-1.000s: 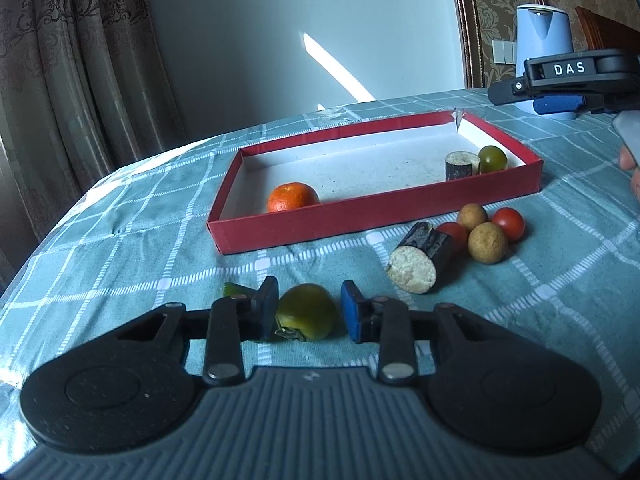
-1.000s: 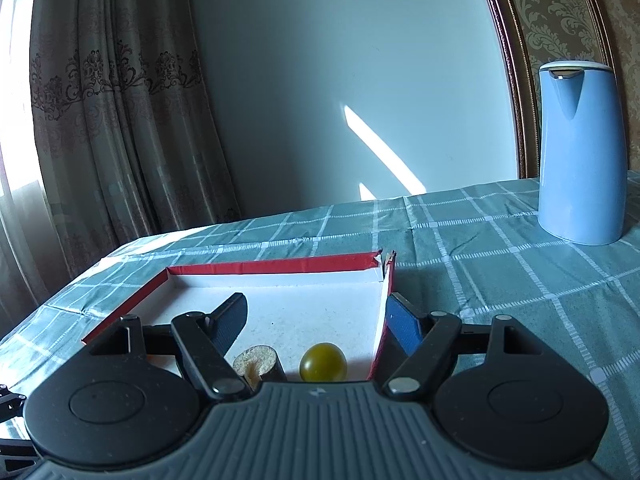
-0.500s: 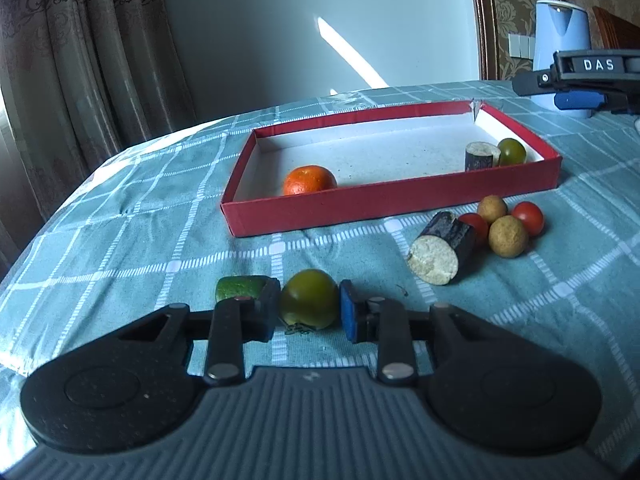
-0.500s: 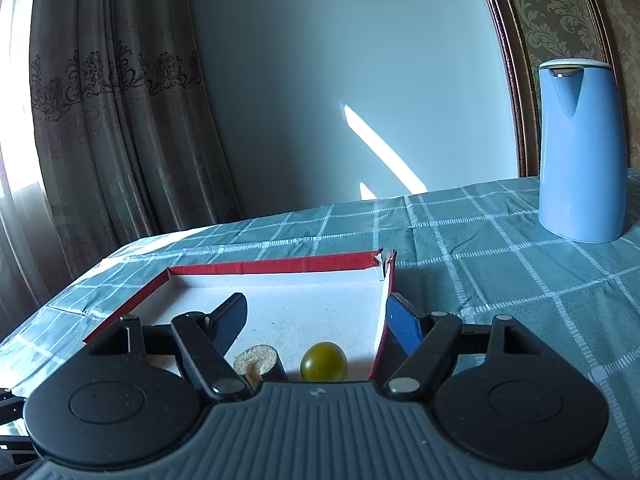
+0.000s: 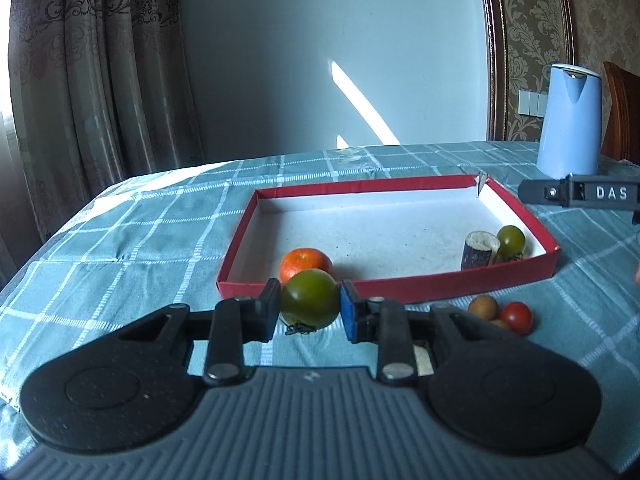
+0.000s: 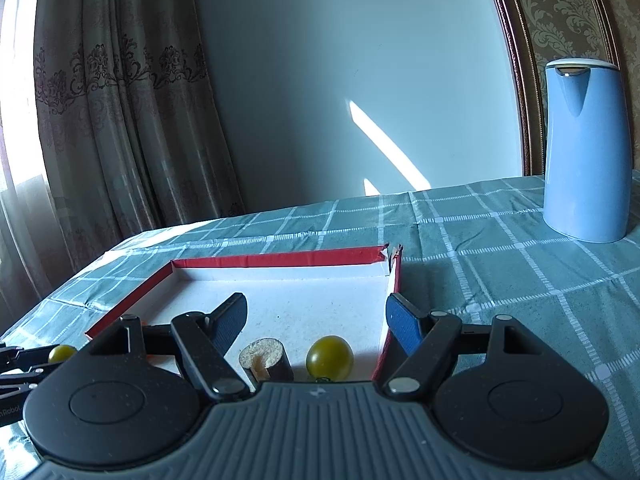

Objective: Organize fruits
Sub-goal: 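Carry the green tomato into the tray with the left tool while the right tool returns to the fruit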

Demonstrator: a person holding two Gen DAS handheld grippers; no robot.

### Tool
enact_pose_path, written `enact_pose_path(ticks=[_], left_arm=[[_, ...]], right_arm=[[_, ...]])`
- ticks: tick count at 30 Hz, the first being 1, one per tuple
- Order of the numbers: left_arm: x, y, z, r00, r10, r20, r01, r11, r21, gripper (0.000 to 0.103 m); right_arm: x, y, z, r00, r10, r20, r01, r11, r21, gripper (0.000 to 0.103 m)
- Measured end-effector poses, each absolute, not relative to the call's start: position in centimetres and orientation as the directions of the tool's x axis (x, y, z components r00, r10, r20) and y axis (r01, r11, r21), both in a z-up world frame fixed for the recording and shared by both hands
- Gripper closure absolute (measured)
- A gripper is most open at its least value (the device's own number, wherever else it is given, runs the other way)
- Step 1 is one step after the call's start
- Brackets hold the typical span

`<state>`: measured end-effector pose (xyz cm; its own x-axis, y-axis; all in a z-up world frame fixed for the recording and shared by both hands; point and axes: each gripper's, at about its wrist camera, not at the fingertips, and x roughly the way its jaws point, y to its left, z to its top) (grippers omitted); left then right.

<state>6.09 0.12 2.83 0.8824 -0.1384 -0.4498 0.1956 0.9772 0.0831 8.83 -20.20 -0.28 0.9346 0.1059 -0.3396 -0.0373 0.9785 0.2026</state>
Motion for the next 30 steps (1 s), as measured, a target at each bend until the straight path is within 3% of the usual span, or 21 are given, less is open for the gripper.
enact_pose_path(ticks=[10, 13, 30], left_arm=[[9.4, -2.9, 3.5, 0.914, -0.161, -0.373, 0.212, 0.972, 0.099, 0.075], [10.2, -3.8, 3.2, 0.908, -0.16, -0.387, 0.22, 0.969, 0.116, 0.075], [13.5, -5.1, 0.9, 0.855, -0.14, -0.499, 0.22, 0.97, 0.106, 0.073]], right_arm=[[4.3, -19.6, -3.0, 0.872, 0.069, -0.484, 0.025, 0.982, 0.185, 0.027], [2.9, -19.2, -4.2, 0.845, 0.07, -0.53, 0.027, 0.984, 0.174, 0.027], [1.1, -19.1, -4.6, 0.838, 0.085, -0.538, 0.025, 0.981, 0.194, 0.019]])
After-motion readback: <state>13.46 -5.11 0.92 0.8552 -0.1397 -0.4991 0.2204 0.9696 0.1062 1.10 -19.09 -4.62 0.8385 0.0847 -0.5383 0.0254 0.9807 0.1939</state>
